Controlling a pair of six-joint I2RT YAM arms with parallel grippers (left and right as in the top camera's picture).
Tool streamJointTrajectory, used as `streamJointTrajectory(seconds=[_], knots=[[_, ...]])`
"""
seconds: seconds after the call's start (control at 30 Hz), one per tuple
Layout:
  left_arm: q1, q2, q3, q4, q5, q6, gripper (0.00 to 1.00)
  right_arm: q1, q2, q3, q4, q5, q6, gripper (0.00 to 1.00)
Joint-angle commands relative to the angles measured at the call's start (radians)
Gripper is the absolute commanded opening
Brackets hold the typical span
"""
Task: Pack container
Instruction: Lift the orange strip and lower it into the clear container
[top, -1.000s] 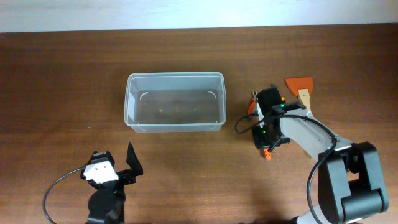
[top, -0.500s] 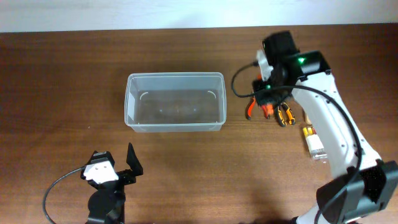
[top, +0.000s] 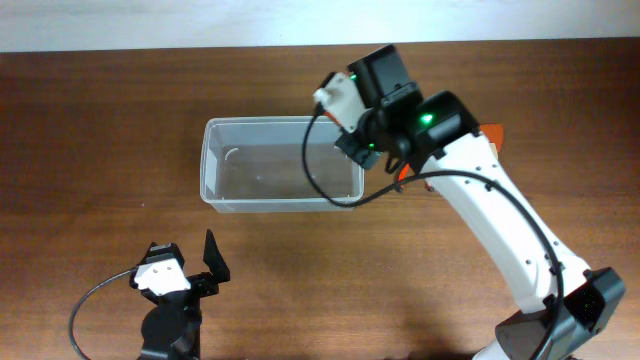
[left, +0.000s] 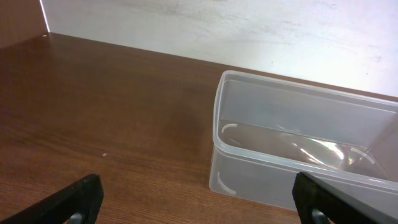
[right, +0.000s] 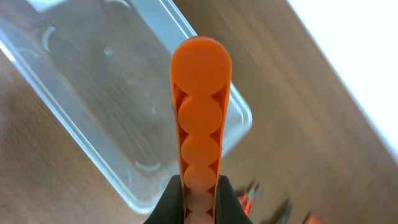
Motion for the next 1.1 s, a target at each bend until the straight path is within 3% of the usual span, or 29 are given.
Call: streamJointTrajectory(seconds=[0.0, 0.53, 1.07], knots=[[-0.004, -0.003, -0.003, -0.002, -0.003, 0.009, 0.99, 0.033, 0.044, 0.013, 0.036, -0.017, -0.118, 0.04], [-0.004, -0.003, -0.003, -0.002, -0.003, 0.009, 0.99, 0.037, 0.372, 0.013, 0.097, -0.127, -0.137, 0.04], [-0.004, -0.003, -0.003, -0.002, -0.004, 0.009, 0.99, 0.078, 0.408, 0.013, 0.116, -0.212, -0.212, 0.04]])
